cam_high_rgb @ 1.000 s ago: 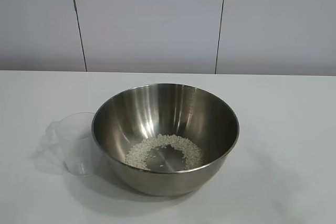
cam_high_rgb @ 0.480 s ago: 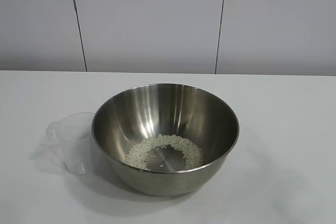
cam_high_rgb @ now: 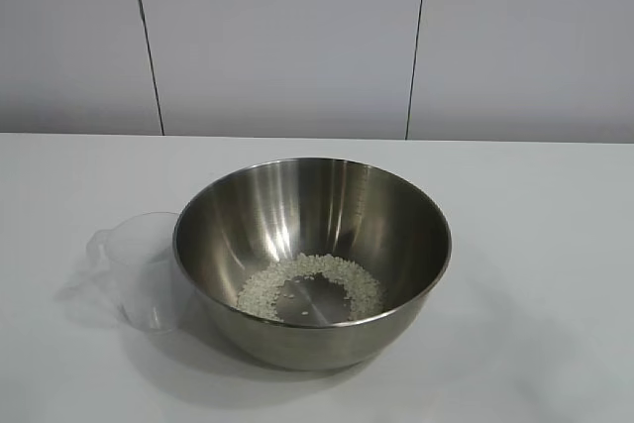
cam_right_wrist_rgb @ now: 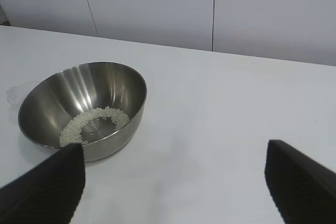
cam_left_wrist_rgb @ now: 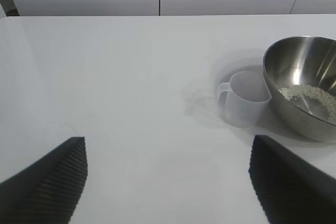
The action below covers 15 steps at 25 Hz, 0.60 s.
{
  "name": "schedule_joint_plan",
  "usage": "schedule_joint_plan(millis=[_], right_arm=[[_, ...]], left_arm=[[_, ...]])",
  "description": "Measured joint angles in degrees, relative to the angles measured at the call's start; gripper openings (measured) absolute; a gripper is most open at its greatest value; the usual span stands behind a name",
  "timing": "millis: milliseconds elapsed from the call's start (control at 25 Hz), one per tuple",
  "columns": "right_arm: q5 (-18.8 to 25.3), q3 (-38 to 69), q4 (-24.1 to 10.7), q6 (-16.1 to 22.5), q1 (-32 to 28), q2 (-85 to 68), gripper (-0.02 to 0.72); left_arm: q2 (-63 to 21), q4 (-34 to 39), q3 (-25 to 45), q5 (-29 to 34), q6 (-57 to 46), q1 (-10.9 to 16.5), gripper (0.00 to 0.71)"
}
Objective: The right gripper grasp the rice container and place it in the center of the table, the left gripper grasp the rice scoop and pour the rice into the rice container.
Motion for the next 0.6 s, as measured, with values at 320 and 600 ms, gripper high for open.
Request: schedule_joint_plan(millis=[320,600], right_arm=[[0.0,0.0,0.0,0.0,0.0,0.0,0.638],[0.0,0.0,0.0,0.0,0.0,0.0,0.638]], left_arm=[[0.0,-0.4,0.3,6.6,-0.6,0.0,0.605],[0.0,-0.3,1.6,6.2,0.0,0.0,0.605]])
